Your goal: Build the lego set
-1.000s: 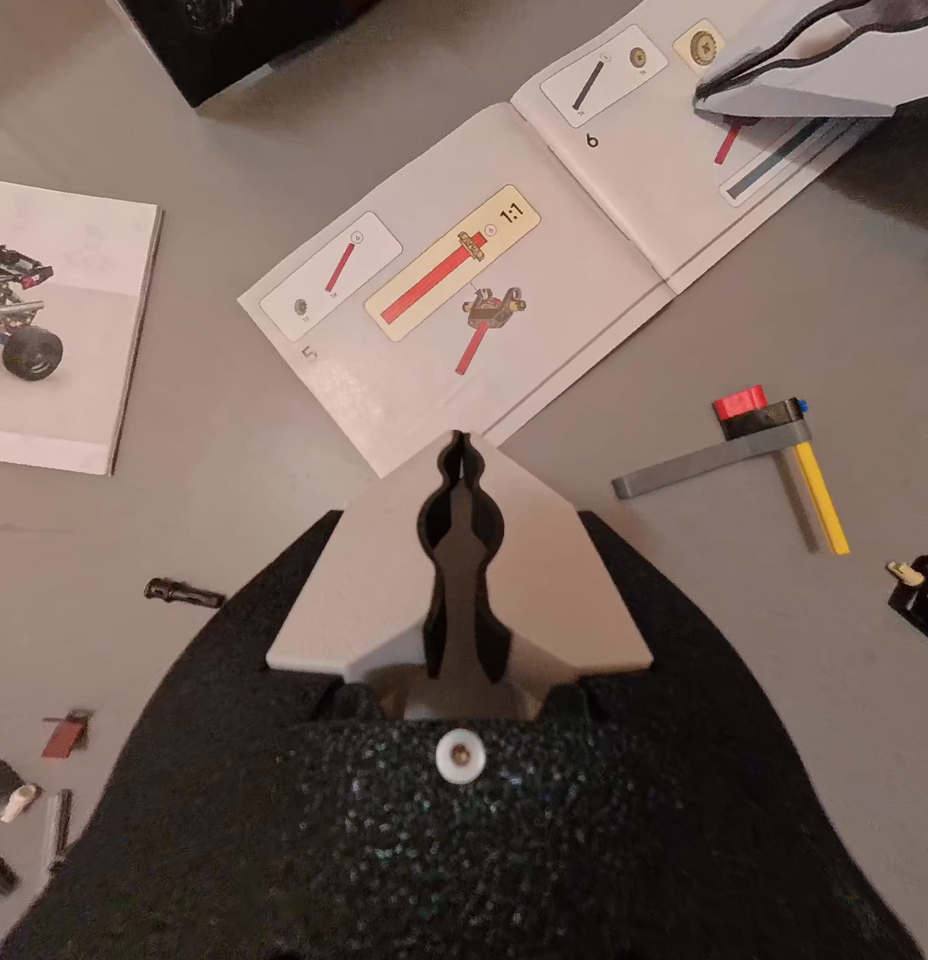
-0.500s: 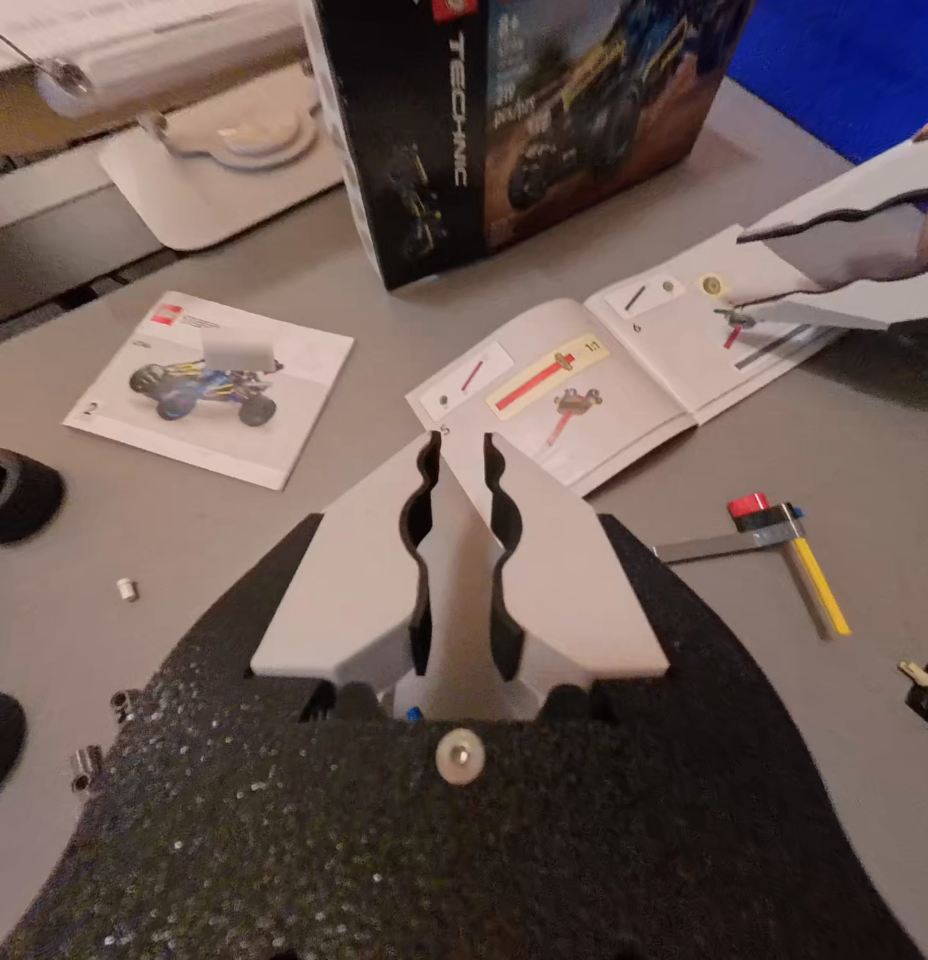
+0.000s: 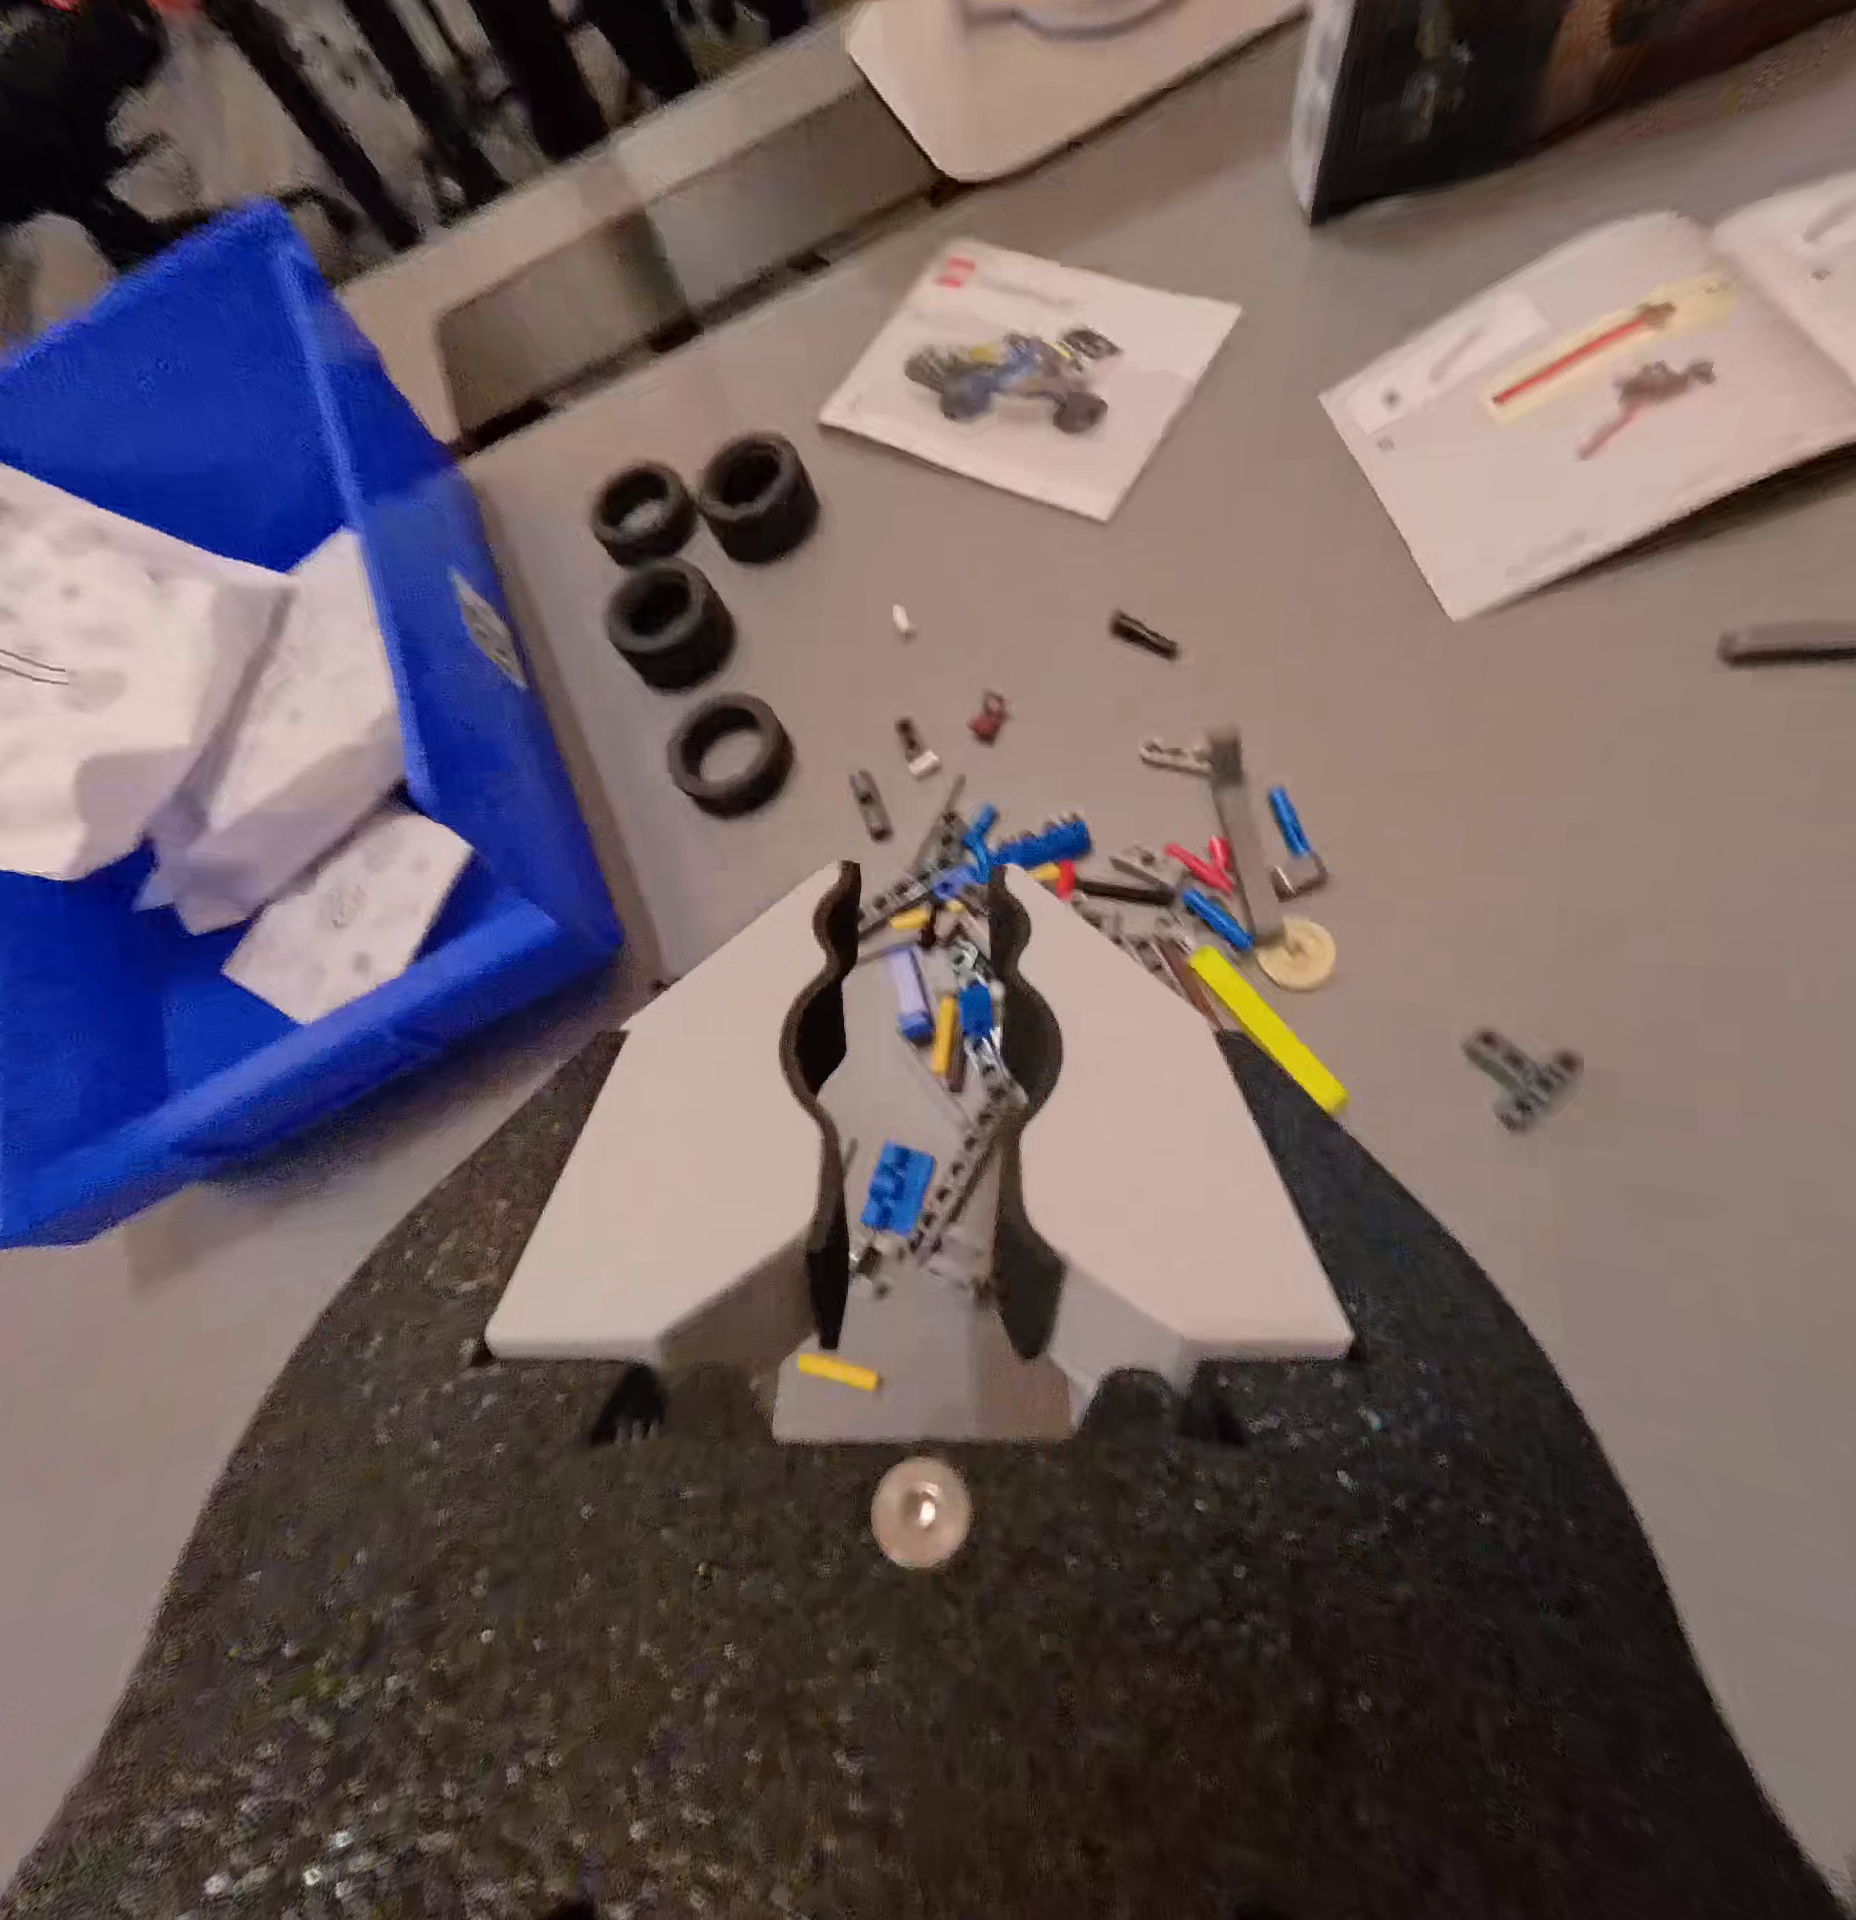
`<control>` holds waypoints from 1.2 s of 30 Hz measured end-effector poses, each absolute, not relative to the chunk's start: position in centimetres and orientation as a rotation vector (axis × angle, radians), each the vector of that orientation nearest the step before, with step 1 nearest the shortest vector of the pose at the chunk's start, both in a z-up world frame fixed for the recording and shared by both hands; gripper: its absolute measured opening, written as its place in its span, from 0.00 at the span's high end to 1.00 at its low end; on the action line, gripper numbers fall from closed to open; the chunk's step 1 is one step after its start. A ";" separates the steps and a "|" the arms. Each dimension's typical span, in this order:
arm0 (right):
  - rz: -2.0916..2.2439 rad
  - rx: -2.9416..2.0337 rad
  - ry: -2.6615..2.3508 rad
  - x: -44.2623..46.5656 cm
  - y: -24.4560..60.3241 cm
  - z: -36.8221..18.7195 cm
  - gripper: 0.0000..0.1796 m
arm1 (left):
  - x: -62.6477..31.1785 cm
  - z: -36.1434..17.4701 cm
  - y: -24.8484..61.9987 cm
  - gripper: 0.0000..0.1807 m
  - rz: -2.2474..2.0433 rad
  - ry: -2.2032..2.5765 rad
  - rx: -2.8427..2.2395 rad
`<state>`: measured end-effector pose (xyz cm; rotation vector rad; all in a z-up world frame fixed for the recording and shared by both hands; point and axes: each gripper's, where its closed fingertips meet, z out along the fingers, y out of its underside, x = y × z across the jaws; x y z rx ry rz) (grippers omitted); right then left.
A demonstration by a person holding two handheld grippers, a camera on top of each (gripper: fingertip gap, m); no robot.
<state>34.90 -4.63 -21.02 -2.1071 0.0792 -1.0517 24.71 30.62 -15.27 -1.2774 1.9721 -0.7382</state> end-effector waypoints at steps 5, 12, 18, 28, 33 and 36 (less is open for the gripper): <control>-1.083 -2.105 0.061 34.7 -4.3 -20.6 0.73 | 19.4 -18.9 29.2 0.83 -0.667 2.367 -1.172; -1.112 -2.127 0.034 34.5 -4.5 -20.7 0.73 | 13.7 -24.7 27.1 0.85 -0.518 2.807 -0.689; -1.079 -2.138 0.029 34.3 -4.3 -21.5 0.74 | 15.3 -24.6 27.0 0.90 -0.641 2.710 -0.771; -1.044 -2.111 0.046 34.1 -4.1 -21.3 0.75 | 15.8 -25.4 25.8 0.99 -0.707 2.746 -0.782; -0.947 -2.076 0.070 33.5 -3.5 -21.0 0.74 | 16.4 -22.1 22.9 0.99 -0.957 2.651 -0.695; -0.831 -2.055 0.056 32.4 -2.8 -20.7 0.74 | 17.8 -19.5 19.0 0.99 -1.102 2.557 -0.607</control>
